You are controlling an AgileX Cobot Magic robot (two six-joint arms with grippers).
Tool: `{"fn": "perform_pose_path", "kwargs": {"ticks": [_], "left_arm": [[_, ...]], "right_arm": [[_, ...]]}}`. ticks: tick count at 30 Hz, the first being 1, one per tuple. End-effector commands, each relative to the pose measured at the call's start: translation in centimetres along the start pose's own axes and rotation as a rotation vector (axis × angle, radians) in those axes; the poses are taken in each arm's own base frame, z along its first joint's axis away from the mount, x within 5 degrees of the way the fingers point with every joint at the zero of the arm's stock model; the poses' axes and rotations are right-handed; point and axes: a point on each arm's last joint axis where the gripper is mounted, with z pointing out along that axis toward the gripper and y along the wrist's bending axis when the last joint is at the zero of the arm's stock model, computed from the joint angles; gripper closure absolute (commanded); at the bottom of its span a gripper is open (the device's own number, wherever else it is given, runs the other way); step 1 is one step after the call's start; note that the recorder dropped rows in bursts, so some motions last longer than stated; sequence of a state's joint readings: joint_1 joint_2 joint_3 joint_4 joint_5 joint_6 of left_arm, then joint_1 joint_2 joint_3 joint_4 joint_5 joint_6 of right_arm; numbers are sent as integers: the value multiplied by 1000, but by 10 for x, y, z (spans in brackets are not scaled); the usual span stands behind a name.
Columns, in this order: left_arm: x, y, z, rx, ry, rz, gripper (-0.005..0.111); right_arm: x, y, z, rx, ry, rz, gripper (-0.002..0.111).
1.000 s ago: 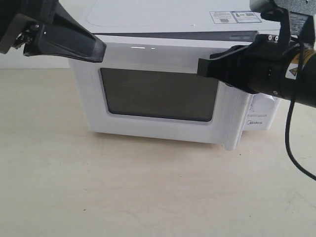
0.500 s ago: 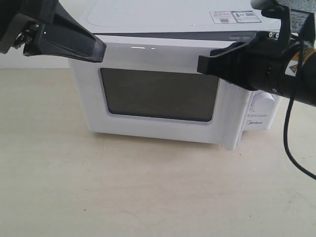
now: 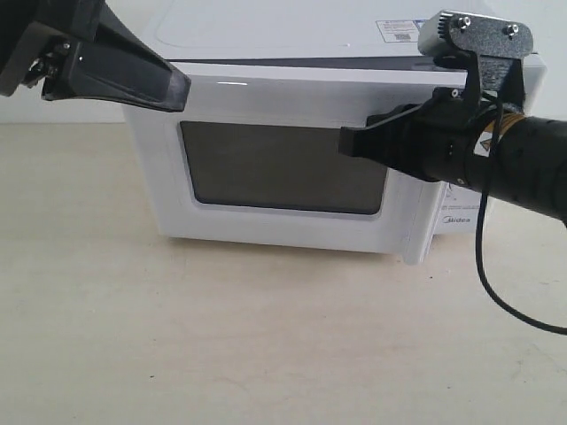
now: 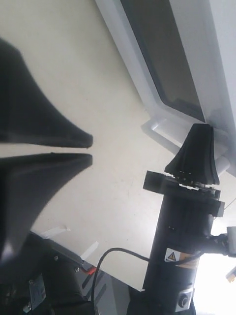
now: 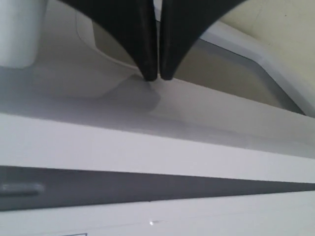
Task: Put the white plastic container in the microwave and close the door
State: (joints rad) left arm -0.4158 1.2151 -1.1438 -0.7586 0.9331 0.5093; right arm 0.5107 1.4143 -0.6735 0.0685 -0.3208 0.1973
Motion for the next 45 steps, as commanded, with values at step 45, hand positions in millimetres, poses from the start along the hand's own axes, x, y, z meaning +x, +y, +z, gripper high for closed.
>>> {"fn": "perform_pose_path", "kwargs": {"ticks": [45], "left_arm": [[3,0,-2,-18,17,8,102]], "right_arm": [[-13,-6,8,81,-89,64,108]]}}
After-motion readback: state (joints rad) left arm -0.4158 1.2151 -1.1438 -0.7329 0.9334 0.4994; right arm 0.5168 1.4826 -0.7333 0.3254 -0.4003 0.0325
